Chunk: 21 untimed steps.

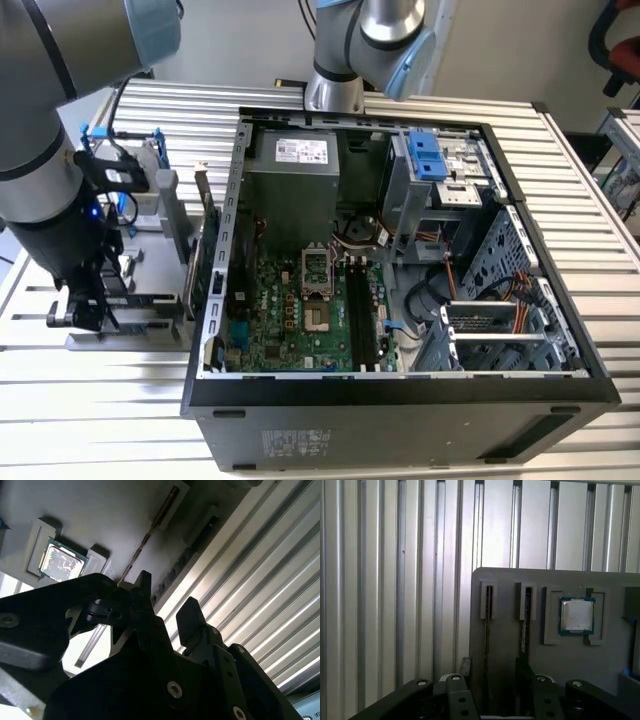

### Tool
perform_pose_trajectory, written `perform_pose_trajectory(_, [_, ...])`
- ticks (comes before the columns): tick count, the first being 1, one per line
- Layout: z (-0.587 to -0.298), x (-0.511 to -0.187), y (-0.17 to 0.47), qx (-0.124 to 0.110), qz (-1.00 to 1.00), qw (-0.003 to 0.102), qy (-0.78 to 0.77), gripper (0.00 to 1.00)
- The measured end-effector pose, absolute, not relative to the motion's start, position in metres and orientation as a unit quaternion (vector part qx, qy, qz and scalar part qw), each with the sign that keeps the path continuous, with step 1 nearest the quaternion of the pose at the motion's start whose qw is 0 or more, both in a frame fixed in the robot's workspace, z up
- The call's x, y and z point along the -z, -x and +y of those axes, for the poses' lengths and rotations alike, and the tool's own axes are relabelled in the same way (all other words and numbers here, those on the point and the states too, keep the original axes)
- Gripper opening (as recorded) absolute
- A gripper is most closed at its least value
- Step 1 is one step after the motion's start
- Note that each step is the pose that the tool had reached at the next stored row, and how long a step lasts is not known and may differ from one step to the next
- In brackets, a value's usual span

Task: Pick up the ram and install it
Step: 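Pick up the ram and move it above insertion slot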

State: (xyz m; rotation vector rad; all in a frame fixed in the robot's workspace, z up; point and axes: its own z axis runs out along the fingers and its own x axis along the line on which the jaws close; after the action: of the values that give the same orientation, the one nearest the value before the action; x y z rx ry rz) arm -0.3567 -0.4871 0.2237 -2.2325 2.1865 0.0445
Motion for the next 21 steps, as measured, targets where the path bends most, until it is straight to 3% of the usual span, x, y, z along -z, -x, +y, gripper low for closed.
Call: perform_pose_trajectory(21, [-0.487,-0.192,0.357,-0.017,0.700,0.006,0.714,1.00])
